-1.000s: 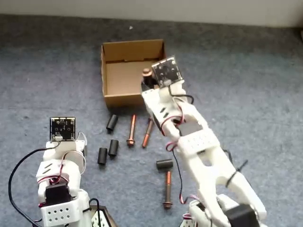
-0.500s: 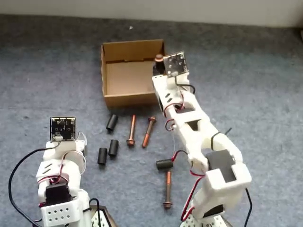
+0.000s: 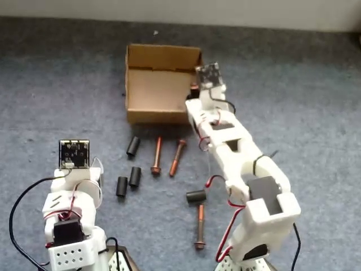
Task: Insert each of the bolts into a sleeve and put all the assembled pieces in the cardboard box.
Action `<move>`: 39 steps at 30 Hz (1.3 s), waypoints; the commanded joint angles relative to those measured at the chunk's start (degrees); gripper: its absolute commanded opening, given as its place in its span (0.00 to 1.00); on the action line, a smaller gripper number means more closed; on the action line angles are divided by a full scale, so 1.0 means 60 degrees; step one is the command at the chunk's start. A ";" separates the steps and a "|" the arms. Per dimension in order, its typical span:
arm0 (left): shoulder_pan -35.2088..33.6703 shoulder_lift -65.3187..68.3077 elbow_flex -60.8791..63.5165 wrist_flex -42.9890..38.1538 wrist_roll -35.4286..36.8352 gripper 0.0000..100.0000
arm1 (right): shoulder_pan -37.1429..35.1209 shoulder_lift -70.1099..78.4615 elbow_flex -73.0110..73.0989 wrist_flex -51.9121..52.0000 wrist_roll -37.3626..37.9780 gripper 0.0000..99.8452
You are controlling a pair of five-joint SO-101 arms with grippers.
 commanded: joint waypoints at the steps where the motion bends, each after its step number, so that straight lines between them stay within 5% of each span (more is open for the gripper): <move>1: -0.0081 0.0022 0.0183 -0.0015 -0.0073 0.16 | 0.0212 -0.0784 -0.0007 0.1487 -0.0029 0.00; 6: -0.0081 0.0022 0.0183 -0.0015 -0.0073 0.16 | 0.0051 -0.2234 -0.0051 0.3363 -0.0029 0.01; 13: -0.0095 0.0022 0.0183 -0.0015 -0.0073 0.16 | -0.0374 -0.2908 -0.0066 0.4418 -0.0088 0.21; 23: -0.0110 0.0022 0.0183 -0.0015 -0.0073 0.16 | -0.0784 -0.5385 0.0081 0.4930 -0.0088 0.21; 30: -0.0110 0.0022 0.0183 -0.0015 -0.0073 0.16 | -0.2923 -0.8271 0.1810 0.6733 -0.0088 0.13; 34: -0.0110 0.0022 0.0183 -0.0015 -0.0073 0.16 | -0.3714 -0.8432 0.2938 0.6103 -0.0088 0.00; 39: -0.0110 0.0022 0.0183 0.0000 -0.0073 0.16 | -0.3773 -0.7055 0.3685 0.3919 -0.0088 0.01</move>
